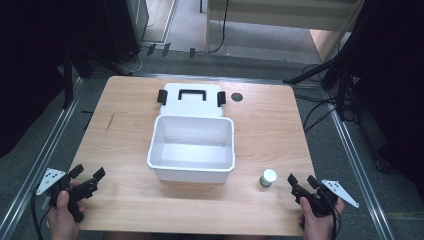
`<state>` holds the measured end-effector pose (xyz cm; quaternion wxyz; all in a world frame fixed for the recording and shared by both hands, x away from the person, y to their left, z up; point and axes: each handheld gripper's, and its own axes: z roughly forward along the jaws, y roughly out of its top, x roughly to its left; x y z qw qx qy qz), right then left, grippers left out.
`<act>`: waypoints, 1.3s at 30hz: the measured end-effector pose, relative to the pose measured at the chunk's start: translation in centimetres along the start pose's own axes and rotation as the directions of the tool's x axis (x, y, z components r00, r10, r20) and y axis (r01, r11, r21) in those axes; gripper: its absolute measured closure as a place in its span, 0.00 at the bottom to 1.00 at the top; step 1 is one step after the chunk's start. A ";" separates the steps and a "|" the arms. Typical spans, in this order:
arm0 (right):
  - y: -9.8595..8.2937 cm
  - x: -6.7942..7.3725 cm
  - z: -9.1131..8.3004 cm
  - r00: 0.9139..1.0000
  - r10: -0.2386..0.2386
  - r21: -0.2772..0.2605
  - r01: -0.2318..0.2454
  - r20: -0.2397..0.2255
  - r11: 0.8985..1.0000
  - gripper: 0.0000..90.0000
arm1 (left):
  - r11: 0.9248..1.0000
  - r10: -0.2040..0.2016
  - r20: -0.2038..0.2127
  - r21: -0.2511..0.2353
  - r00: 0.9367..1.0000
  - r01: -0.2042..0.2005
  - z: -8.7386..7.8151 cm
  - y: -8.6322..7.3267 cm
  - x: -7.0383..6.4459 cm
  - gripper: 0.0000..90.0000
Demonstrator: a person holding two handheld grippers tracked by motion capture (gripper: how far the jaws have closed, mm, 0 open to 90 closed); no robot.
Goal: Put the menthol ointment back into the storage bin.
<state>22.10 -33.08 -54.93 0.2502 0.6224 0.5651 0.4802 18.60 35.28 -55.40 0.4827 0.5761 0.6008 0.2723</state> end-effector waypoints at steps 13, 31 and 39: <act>0.1 0.0 0.2 1.000 -0.015 0.029 0.014 0.009 0.999 0.20 | 1.000 0.003 0.001 0.001 1.000 -0.003 0.0 0.0 0.0 0.16; 5.0 2.5 0.7 0.973 -0.229 0.409 0.212 -0.008 0.888 0.21 | 0.998 0.026 0.034 0.049 0.999 -0.028 0.5 0.2 -0.2 0.16; 7.2 5.3 1.9 0.917 -0.395 0.645 0.335 -0.056 0.687 0.29 | 0.997 0.028 0.042 0.071 0.999 -0.031 0.7 0.3 -0.1 0.16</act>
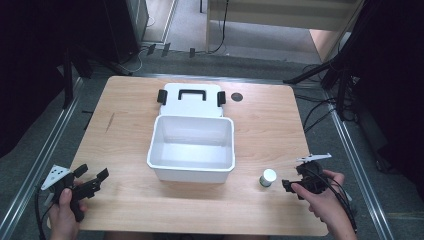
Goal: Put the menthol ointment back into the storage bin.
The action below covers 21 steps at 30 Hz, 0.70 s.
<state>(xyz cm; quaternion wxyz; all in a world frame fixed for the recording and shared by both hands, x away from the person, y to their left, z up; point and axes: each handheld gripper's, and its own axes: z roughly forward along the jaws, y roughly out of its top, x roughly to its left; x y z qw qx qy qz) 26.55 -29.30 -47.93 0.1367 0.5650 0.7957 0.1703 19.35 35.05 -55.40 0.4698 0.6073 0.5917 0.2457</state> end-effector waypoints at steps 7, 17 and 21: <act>1.7 1.6 0.3 0.994 -0.082 0.179 0.095 -0.076 0.979 0.34 | 1.000 0.001 0.005 0.004 1.000 -0.001 0.0 0.0 0.0 0.16; 3.8 4.0 1.0 0.987 -0.118 0.236 0.140 -0.105 0.962 0.37 | 1.000 0.002 0.011 0.012 1.000 -0.002 0.1 0.0 0.0 0.16; 4.7 4.5 1.1 0.989 -0.114 0.235 0.134 -0.100 0.963 0.37 | 1.000 0.003 0.013 0.013 1.000 -0.003 0.1 0.1 0.0 0.16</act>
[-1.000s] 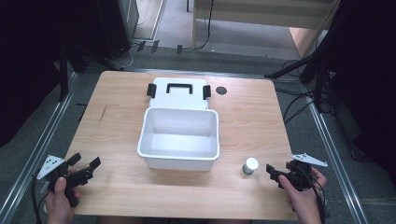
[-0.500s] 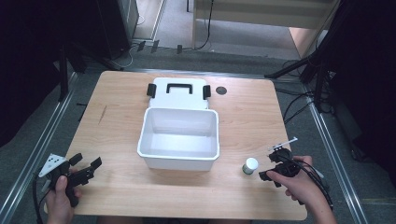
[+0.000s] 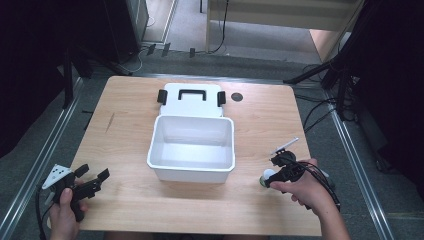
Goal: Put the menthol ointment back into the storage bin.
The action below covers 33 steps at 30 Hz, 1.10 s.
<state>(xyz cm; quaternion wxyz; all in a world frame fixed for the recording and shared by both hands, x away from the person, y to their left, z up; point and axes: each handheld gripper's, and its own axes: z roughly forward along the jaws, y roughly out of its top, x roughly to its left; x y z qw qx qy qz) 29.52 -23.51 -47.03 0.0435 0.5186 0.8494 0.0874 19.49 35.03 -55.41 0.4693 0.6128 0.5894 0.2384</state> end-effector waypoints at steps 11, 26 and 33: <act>1.7 0.7 0.9 1.000 0.000 0.037 0.000 -0.011 0.999 0.56 | 1.000 0.003 0.007 0.011 1.000 -0.003 0.1 0.0 0.0 0.16; 2.6 1.1 -0.7 0.999 -0.037 0.043 0.038 -0.027 0.998 0.57 | 1.000 0.001 0.009 0.010 1.000 -0.001 0.1 0.1 0.0 0.16; 3.6 1.4 -2.5 0.998 -0.047 0.029 0.048 -0.029 0.998 0.57 | 1.000 0.001 0.010 0.012 1.000 -0.001 0.1 0.1 0.0 0.16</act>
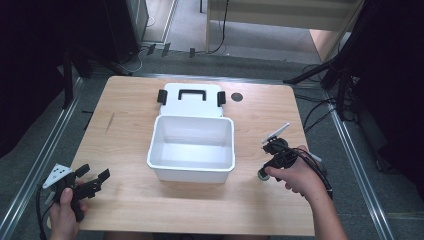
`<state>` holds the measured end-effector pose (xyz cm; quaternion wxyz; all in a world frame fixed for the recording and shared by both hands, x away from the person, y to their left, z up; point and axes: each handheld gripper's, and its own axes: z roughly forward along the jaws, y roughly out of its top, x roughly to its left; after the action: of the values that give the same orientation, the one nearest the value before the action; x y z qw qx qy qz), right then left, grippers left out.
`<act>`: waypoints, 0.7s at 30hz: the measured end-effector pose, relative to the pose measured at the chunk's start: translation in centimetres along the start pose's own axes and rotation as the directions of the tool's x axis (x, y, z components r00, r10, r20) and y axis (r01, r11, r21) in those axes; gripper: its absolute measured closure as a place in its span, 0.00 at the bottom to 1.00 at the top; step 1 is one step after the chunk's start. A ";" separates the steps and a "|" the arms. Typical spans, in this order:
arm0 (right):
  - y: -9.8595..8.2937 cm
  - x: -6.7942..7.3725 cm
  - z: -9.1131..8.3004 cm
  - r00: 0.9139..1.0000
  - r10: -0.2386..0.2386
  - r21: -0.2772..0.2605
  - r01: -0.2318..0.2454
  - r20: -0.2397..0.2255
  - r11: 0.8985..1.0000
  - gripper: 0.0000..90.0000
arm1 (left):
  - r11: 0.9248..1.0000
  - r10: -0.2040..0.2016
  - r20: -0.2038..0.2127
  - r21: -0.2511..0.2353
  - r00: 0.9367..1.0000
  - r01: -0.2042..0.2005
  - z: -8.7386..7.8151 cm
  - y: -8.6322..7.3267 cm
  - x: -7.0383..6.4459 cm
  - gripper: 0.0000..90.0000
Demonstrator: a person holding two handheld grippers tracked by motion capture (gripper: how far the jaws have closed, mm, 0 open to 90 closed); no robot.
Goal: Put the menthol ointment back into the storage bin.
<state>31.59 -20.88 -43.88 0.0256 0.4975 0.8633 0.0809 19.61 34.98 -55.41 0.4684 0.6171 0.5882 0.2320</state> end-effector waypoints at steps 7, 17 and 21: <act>1.2 0.5 -2.1 1.000 -0.018 0.005 0.018 0.003 1.000 0.57 | 1.000 0.001 0.001 0.002 1.000 -0.001 0.0 0.0 0.0 0.16; 3.2 1.9 -4.9 0.999 -0.048 -0.015 0.048 0.018 0.999 0.57 | 1.000 0.007 0.002 0.003 1.000 -0.007 0.0 0.0 0.0 0.16; 4.0 2.6 -5.7 0.998 -0.062 -0.019 0.063 0.010 0.998 0.57 | 1.000 0.006 0.002 0.001 1.000 -0.006 0.1 0.0 0.0 0.16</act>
<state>32.99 -17.33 -37.55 0.0370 0.4705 0.8775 0.0859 19.68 34.94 -55.40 0.4681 0.6192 0.5860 0.2326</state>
